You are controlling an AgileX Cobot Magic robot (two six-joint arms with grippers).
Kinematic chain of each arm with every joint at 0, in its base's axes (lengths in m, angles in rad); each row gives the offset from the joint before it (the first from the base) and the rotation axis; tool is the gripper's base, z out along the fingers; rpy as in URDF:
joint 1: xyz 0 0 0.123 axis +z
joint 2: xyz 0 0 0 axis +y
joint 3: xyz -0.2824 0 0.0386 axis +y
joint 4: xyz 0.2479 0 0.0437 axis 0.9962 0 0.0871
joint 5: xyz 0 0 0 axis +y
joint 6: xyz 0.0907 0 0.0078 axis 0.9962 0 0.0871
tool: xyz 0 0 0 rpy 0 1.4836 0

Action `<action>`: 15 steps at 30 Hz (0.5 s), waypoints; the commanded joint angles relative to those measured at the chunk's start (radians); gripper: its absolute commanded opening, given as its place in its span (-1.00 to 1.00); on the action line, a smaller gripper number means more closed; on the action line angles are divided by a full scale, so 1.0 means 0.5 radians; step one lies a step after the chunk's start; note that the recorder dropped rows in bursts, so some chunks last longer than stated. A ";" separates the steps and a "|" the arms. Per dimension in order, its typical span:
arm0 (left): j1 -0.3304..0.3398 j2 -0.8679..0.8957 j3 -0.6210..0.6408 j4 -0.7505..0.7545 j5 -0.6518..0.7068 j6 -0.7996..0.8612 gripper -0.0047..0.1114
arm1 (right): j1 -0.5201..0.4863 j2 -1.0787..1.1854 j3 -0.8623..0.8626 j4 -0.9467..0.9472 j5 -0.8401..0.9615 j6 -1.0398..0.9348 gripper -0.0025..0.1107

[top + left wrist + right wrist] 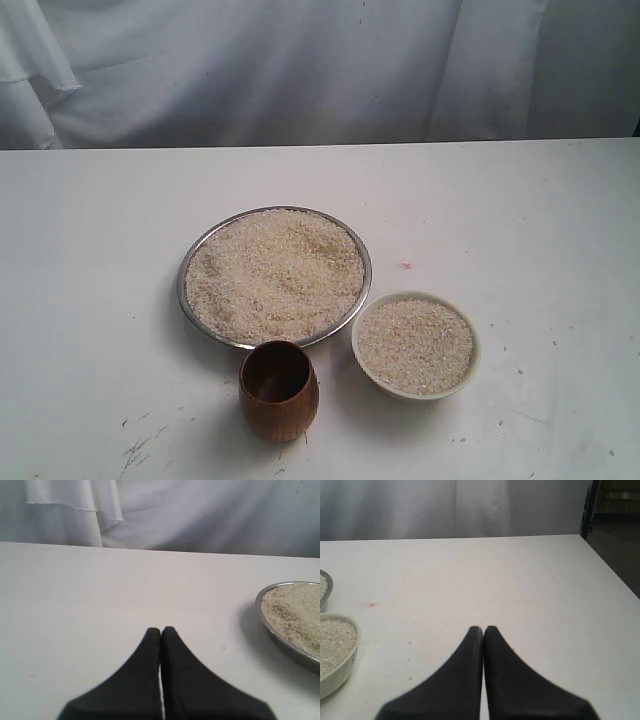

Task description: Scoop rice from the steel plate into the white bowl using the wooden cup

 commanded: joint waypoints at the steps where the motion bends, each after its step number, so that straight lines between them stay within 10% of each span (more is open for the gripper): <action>1: -0.006 -0.008 0.010 0.001 -0.013 -0.001 -0.92 | 0.001 0.007 0.007 0.001 -0.008 0.001 -0.96; 11: -0.006 -0.008 0.010 0.000 -0.051 0.003 -0.92 | 0.001 0.007 0.007 0.001 -0.008 0.001 -0.96; 15: -0.006 -0.008 0.010 0.000 -0.612 -0.001 -0.92 | 0.001 0.007 0.007 0.001 -0.008 0.001 -0.96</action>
